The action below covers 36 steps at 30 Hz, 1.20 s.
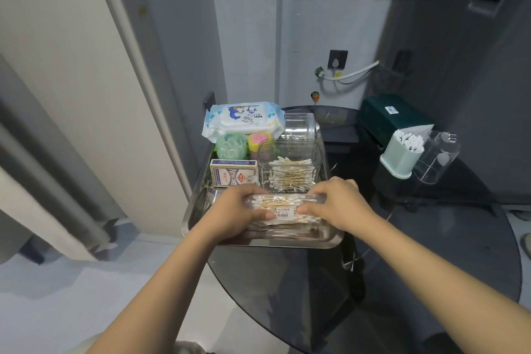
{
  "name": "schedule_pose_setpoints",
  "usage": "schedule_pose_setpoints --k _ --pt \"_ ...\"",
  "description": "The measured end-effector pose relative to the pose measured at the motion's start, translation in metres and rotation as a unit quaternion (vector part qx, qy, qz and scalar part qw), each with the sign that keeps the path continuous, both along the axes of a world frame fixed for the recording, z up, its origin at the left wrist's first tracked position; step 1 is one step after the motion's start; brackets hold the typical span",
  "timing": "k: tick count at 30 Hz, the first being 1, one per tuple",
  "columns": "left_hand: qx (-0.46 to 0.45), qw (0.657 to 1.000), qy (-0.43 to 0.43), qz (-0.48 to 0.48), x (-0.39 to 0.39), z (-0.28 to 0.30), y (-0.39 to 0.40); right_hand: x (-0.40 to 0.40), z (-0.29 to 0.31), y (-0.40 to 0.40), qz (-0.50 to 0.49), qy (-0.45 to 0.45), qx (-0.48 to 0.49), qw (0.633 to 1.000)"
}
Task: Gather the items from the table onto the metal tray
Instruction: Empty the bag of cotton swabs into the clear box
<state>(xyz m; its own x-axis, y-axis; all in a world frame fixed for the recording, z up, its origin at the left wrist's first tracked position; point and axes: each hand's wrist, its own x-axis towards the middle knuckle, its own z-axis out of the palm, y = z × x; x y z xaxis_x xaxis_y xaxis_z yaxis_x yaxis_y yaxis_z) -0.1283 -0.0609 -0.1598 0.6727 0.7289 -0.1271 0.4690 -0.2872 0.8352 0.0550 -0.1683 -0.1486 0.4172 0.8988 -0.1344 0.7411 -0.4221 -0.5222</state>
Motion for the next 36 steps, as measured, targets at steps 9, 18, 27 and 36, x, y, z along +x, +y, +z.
schedule_pose_setpoints --k 9,18,27,36 --pt "0.019 0.955 -0.194 0.222 0.021 0.038 0.004 0.014 0.036 0.015 -0.076 0.159 0.230 0.957" --pt "0.052 0.947 -0.220 0.227 0.063 0.059 0.040 0.041 0.057 0.062 -0.075 0.147 0.296 0.941" --pt "0.107 0.965 -0.174 0.162 0.092 0.054 0.068 0.067 0.051 0.084 -0.045 0.112 0.258 0.958" --pt "0.139 0.983 -0.056 0.109 0.101 0.048 0.078 0.080 0.031 0.074 -0.030 0.073 0.236 0.969"
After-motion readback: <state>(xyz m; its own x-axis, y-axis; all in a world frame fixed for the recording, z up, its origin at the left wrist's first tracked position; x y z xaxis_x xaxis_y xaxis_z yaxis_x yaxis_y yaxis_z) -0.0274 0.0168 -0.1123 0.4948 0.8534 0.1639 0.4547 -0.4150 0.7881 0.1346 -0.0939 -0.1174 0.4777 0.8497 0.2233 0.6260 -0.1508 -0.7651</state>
